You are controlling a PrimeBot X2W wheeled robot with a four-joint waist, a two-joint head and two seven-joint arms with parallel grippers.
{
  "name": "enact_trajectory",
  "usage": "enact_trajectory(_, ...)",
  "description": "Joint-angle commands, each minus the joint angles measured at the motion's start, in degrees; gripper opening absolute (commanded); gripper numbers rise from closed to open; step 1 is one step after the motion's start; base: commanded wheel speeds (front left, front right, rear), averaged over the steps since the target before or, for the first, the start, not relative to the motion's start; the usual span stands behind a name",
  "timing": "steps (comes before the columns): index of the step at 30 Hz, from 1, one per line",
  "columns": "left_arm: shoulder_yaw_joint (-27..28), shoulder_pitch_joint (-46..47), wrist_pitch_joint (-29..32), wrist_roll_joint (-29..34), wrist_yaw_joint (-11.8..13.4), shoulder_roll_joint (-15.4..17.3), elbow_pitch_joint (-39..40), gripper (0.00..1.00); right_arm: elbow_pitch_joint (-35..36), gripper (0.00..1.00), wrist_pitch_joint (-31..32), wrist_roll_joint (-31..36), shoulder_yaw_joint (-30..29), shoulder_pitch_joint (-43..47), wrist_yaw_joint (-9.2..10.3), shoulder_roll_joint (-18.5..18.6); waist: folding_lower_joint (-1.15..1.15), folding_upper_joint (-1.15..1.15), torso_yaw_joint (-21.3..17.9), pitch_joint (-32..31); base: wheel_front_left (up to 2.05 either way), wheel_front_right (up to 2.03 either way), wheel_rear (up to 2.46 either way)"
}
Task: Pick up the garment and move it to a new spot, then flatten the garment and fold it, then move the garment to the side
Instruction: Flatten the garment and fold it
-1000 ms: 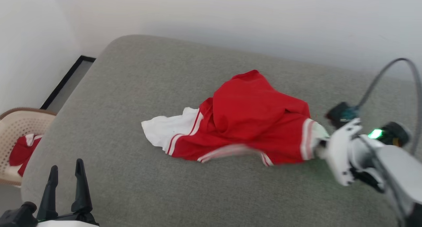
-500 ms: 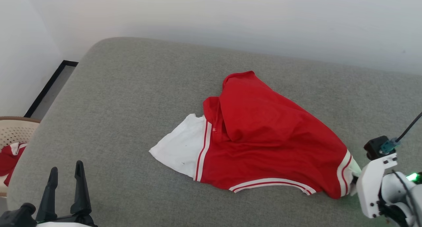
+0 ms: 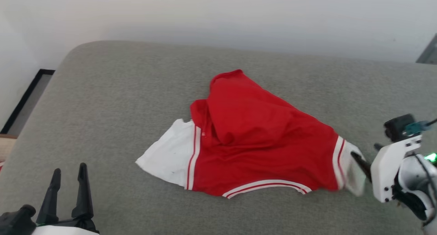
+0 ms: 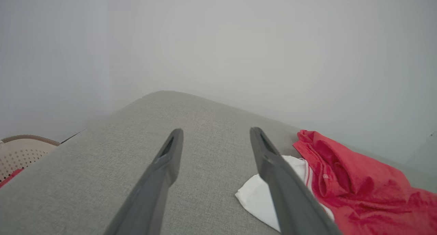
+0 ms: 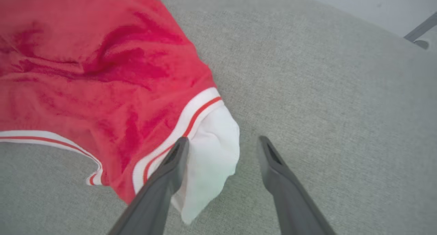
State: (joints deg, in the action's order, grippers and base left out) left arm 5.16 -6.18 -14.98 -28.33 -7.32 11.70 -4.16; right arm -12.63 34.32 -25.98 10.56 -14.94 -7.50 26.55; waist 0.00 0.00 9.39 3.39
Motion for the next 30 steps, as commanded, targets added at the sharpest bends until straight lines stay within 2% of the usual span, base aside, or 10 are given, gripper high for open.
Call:
enact_trajectory(1,-0.49,0.91,-0.28,-0.56,-0.19,0.82,-0.29,1.0,2.11,1.0,-0.55,0.78,-1.5,1.31,0.03,-0.65,0.0,0.0,-1.12,0.27,0.0,0.0,0.0)
enact_trajectory(8,-6.61,3.27,0.6,-3.32,-0.2,6.64,-3.51,1.0,10.89,1.0,-5.39,5.49,-7.45,4.96,0.03,-4.99,0.0,0.0,-4.76,1.13,0.0,0.0,0.0)
enact_trajectory(14,-12.24,6.51,7.17,-7.01,-0.2,12.47,-6.55,1.0,14.29,1.0,-12.63,10.54,-10.44,7.26,0.03,-9.43,0.0,0.0,-7.75,1.24,0.0,0.0,0.0)
enact_trajectory(15,-12.24,6.51,7.17,-7.01,-0.2,12.47,-6.55,1.0,14.29,1.0,-12.63,10.54,-10.44,7.26,0.03,-9.43,0.0,0.0,-7.75,1.24,0.0,0.0,0.0)
enact_trajectory(22,-18.06,11.45,20.01,-12.58,-0.2,19.06,-10.26,1.0,16.66,1.0,-23.06,17.49,-14.86,8.09,0.02,-15.62,0.0,0.0,-11.08,2.1,0.0,0.0,0.0)
enact_trajectory(25,-20.3,14.35,25.7,-13.99,-0.2,21.23,-12.07,1.0,17.15,1.0,-26.89,19.9,-16.67,7.92,0.02,-18.64,0.0,0.0,-12.35,2.95,0.0,0.0,0.0)
enact_trajectory(30,-23.78,19.49,34.5,-15.37,-0.2,23.69,-16.34,1.0,17.16,1.0,-32.05,22.08,-16.39,8.65,0.02,-21.13,0.0,0.0,-14.34,4.31,0.0,0.0,0.0)
